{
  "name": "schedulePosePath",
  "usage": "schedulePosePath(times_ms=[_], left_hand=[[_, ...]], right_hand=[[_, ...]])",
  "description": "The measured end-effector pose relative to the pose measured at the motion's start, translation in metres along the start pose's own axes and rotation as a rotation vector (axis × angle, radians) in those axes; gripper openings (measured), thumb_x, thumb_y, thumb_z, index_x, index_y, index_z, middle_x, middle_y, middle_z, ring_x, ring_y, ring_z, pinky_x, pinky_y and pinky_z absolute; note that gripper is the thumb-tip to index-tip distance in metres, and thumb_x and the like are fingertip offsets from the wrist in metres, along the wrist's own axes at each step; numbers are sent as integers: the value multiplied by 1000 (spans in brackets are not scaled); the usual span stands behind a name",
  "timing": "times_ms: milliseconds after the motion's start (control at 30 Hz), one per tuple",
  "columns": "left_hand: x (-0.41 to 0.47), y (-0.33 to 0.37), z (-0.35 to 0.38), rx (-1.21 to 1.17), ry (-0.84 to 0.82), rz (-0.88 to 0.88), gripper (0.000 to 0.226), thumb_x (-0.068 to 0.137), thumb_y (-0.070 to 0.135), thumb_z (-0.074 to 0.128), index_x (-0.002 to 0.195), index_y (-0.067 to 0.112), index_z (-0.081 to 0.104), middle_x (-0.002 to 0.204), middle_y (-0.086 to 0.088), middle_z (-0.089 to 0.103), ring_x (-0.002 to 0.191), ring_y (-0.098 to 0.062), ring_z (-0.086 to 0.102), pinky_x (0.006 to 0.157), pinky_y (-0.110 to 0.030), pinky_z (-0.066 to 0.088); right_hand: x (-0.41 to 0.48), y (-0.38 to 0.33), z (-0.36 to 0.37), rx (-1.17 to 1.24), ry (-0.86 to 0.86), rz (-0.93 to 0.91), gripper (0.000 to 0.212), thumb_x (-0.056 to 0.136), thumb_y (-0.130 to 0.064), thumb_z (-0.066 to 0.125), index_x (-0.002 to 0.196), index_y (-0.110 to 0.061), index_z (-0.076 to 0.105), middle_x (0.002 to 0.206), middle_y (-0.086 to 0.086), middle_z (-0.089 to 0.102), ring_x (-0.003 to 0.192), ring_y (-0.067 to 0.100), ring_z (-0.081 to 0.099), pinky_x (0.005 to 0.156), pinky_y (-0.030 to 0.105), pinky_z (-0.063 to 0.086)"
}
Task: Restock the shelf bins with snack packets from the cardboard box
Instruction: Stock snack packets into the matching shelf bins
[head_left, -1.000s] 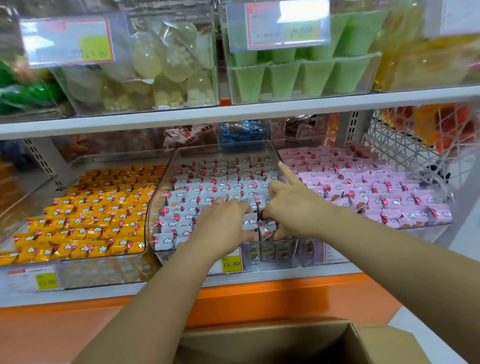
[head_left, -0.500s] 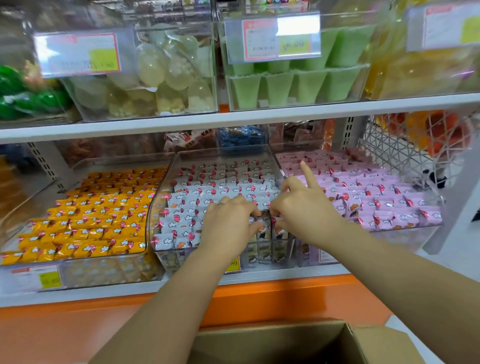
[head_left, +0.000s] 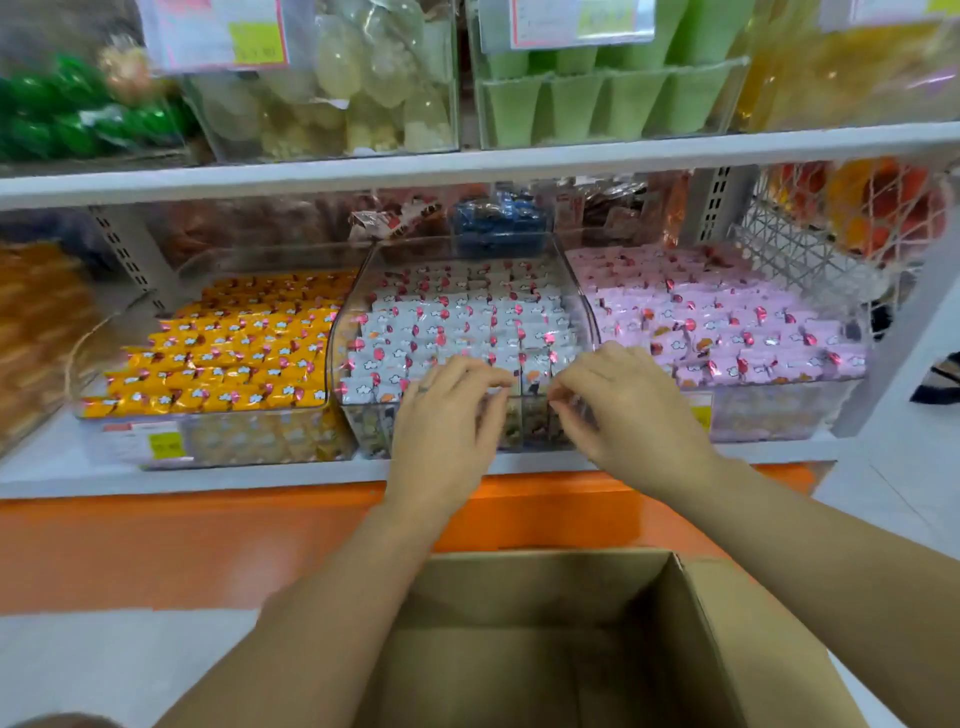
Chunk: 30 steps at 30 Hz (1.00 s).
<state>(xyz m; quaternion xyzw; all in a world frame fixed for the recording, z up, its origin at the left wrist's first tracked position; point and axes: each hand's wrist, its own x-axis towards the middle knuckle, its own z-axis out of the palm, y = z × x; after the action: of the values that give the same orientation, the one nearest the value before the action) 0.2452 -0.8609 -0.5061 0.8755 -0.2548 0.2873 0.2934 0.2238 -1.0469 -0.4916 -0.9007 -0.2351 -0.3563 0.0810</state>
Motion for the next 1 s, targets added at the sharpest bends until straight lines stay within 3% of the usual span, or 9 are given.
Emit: schedulePosePath(times_ms=[133, 267, 400, 500, 633, 833, 1000], left_hand=[[-76, -8, 1, -147, -42, -172, 18, 90, 18, 52, 99, 16, 68, 92, 12, 54, 77, 1, 49, 71, -21, 42], [-155, -19, 9, -167, -324, -337, 16, 91, 10, 57, 99, 19, 68, 95, 4, 64, 81, -7, 55, 77, -21, 45], [-201, -44, 15, -175, -625, -598, 19, 95, 16, 54, 109, 20, 65, 106, 8, 62, 90, 1, 52, 70, 1, 35], [-220, -66, 29, -167, -791, -716, 21, 97, 21, 52, 116, 22, 62, 115, 7, 63, 97, 1, 51, 77, -5, 35], [-234, -85, 56, -192, -963, -789, 27, 97, 23, 52, 123, 19, 60, 123, 5, 62, 100, 0, 51, 83, -10, 35], [-253, -102, 96, -203, -1081, -917, 30, 97, 23, 53, 126, 19, 57, 127, 2, 59, 114, -10, 53, 88, -19, 38], [-265, -120, 119, -161, -1156, -1021, 34, 96, 24, 54, 130, 23, 53, 131, 2, 54, 119, -15, 50, 88, -25, 39]], right_hand=[[-50, -37, 7, 154, -140, 118, 15, 80, -22, 51, 83, -15, 65, 76, -1, 64, 73, 25, 59, 58, 28, 45], [-108, -59, 25, 267, -348, 285, 9, 84, -17, 61, 92, -18, 65, 84, -3, 64, 79, 22, 60, 59, 28, 44], [-153, -65, 51, 319, -710, 476, 27, 92, -24, 57, 119, -26, 58, 105, -9, 60, 90, 9, 56, 75, 22, 47], [-184, -56, 78, 330, -1038, 639, 37, 93, -26, 55, 130, -26, 51, 119, -2, 61, 102, 13, 60, 89, 27, 50], [-215, -45, 104, 336, -1362, 747, 46, 93, -30, 58, 136, -23, 47, 128, 1, 56, 116, 16, 54, 97, 26, 42], [-244, -39, 135, 384, -1656, 738, 47, 90, -26, 62, 134, -19, 47, 132, 3, 52, 119, 19, 51, 96, 28, 44], [-266, -38, 151, 295, -1815, 650, 28, 83, -18, 67, 110, -13, 63, 116, 6, 64, 104, 22, 61, 83, 33, 50]])
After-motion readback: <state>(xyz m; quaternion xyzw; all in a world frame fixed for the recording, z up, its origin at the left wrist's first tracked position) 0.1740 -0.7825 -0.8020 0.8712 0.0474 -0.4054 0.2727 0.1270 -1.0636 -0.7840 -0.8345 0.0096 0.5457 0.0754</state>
